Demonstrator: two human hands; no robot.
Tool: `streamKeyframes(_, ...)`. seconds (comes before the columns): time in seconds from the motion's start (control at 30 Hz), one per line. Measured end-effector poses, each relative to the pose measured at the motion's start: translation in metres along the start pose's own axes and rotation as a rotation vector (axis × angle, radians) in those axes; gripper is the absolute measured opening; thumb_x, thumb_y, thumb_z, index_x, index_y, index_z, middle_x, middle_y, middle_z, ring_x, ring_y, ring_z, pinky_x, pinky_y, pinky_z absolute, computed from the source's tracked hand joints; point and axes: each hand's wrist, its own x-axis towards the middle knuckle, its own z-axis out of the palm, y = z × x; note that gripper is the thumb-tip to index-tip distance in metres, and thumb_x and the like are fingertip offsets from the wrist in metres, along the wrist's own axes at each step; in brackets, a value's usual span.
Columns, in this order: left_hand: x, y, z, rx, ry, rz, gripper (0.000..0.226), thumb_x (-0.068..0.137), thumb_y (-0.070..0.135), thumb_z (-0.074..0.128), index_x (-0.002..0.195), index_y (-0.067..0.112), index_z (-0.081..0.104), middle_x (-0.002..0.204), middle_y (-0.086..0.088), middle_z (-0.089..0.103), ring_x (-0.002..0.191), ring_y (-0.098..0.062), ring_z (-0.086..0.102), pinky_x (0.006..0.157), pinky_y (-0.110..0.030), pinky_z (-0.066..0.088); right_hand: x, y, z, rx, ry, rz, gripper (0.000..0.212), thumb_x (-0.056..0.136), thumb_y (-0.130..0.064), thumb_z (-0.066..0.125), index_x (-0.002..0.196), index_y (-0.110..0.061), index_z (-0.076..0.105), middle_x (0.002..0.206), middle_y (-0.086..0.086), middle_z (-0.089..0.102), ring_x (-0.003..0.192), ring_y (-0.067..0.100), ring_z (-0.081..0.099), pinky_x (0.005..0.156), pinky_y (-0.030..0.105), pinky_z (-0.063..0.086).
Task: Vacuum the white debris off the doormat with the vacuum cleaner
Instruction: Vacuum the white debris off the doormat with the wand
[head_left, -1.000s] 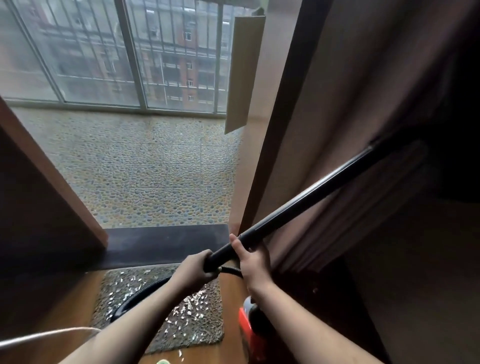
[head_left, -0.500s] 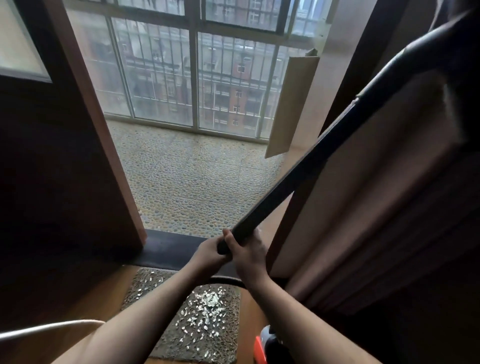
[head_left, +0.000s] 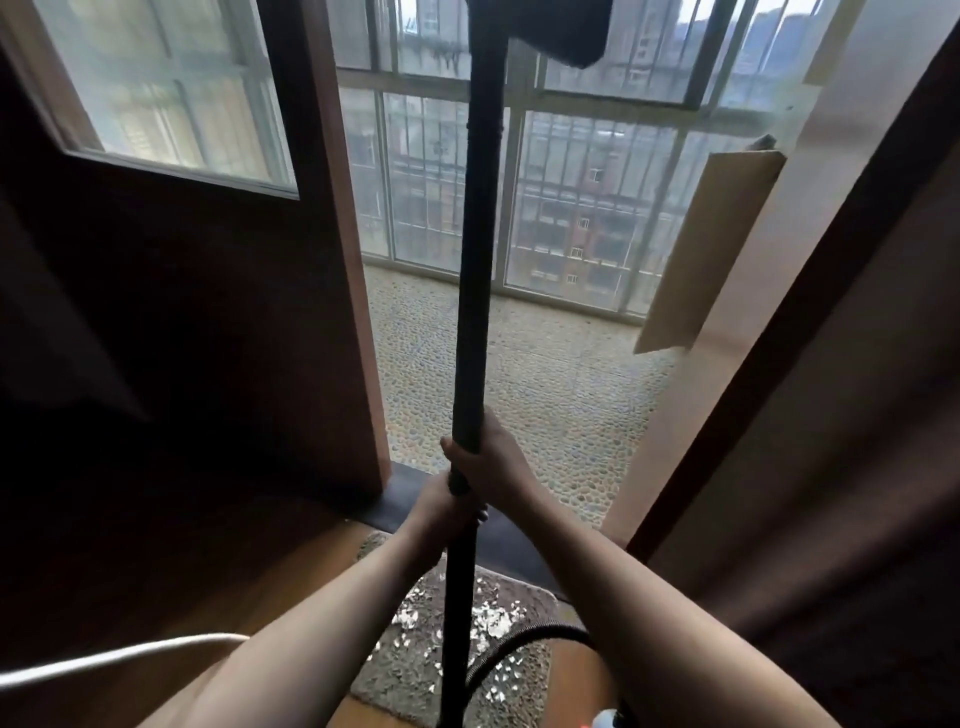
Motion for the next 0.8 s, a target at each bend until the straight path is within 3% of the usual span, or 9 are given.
streamKeyframes(0.07,0.002,-0.005,-0.006,-0.072,0.004,-0.049,0.031,0.079,0.019,0.069,0.1,-0.003,0.063,0.067,-0.01,0.066,0.055,-0.017,0.063,0.058,-0.031,0.053,0.008,-0.001,0.006,-0.02,-0.056,-0.013,0.031,0.088,-0.022,0.069,0.113,-0.013,0.053,0.09,0.002,0.057,0.083,0.018,0.053,0.073,0.032,0.04)
streamKeyframes(0.17,0.003,-0.013,-0.012,-0.16,-0.008,-0.089,0.008,0.089,0.007,0.064,0.092,0.0,0.063,0.064,-0.011,0.063,0.054,-0.019,0.062,0.058,-0.032,0.053,0.021,0.002,0.016,-0.073,-0.173,-0.05,0.028,0.087,-0.021,0.07,0.11,-0.014,0.055,0.092,0.004,0.06,0.083,0.018,0.055,0.074,0.032,0.041)
streamKeyframes(0.27,0.004,-0.031,-0.019,-0.207,0.009,-0.152,0.007,0.094,0.002,0.058,0.089,0.003,0.064,0.064,-0.01,0.059,0.054,-0.018,0.059,0.057,-0.031,0.051,0.026,0.009,0.03,-0.103,-0.272,0.011,0.029,0.088,-0.033,0.068,0.11,-0.017,0.057,0.095,0.004,0.065,0.084,0.013,0.057,0.077,0.032,0.044)
streamKeyframes(0.4,0.006,-0.063,-0.026,-0.203,0.011,-0.212,0.01,0.09,0.018,0.068,0.093,0.009,0.066,0.064,-0.006,0.062,0.053,-0.016,0.059,0.058,-0.032,0.05,-0.004,0.037,0.05,0.165,-0.291,0.211,0.023,0.102,-0.031,0.052,0.118,-0.016,0.058,0.097,-0.005,0.063,0.085,0.002,0.058,0.077,0.015,0.045)
streamKeyframes(0.47,0.008,-0.08,-0.026,-0.215,0.019,-0.271,0.01,0.089,0.016,0.07,0.091,0.007,0.067,0.068,-0.007,0.065,0.055,-0.017,0.061,0.056,-0.029,0.051,-0.04,0.069,0.063,0.237,-0.226,0.334,0.04,0.099,-0.048,0.045,0.125,-0.019,0.058,0.114,-0.003,0.064,0.1,0.003,0.059,0.089,0.018,0.045)
streamKeyframes(0.57,0.013,-0.1,-0.024,-0.209,0.03,-0.336,0.011,0.09,0.013,0.069,0.083,0.006,0.064,0.063,-0.007,0.064,0.056,-0.02,0.061,0.055,-0.027,0.05,-0.107,0.137,0.09,0.188,-0.209,0.53,0.077,0.068,-0.096,0.033,0.119,-0.042,0.056,0.123,-0.009,0.064,0.112,0.004,0.061,0.106,0.029,0.043)
streamKeyframes(0.63,0.018,-0.111,-0.023,-0.214,0.031,-0.362,0.014,0.09,0.014,0.069,0.079,0.008,0.062,0.058,-0.004,0.061,0.056,-0.022,0.059,0.058,-0.03,0.05,-0.153,0.174,0.108,0.131,-0.266,0.625,0.085,0.055,-0.105,0.026,0.114,-0.048,0.051,0.121,-0.015,0.063,0.112,0.002,0.06,0.106,0.025,0.041)
streamKeyframes(0.7,0.023,-0.119,-0.02,-0.218,0.01,-0.398,0.016,0.089,0.021,0.071,0.08,0.01,0.062,0.06,-0.004,0.062,0.061,-0.024,0.061,0.064,-0.038,0.053,-0.192,0.18,0.119,0.085,-0.336,0.703,0.081,0.053,-0.103,0.033,0.114,-0.051,0.045,0.117,-0.021,0.062,0.111,-0.002,0.058,0.099,0.014,0.041)
streamKeyframes(0.8,0.028,-0.125,-0.015,-0.229,-0.009,-0.455,0.02,0.091,0.024,0.068,0.078,0.01,0.062,0.062,-0.006,0.063,0.064,-0.024,0.061,0.072,-0.042,0.054,-0.233,0.187,0.134,0.046,-0.379,0.813,0.061,0.062,-0.076,0.07,0.111,-0.046,0.05,0.098,-0.026,0.068,0.098,-0.008,0.062,0.097,0.017,0.046)
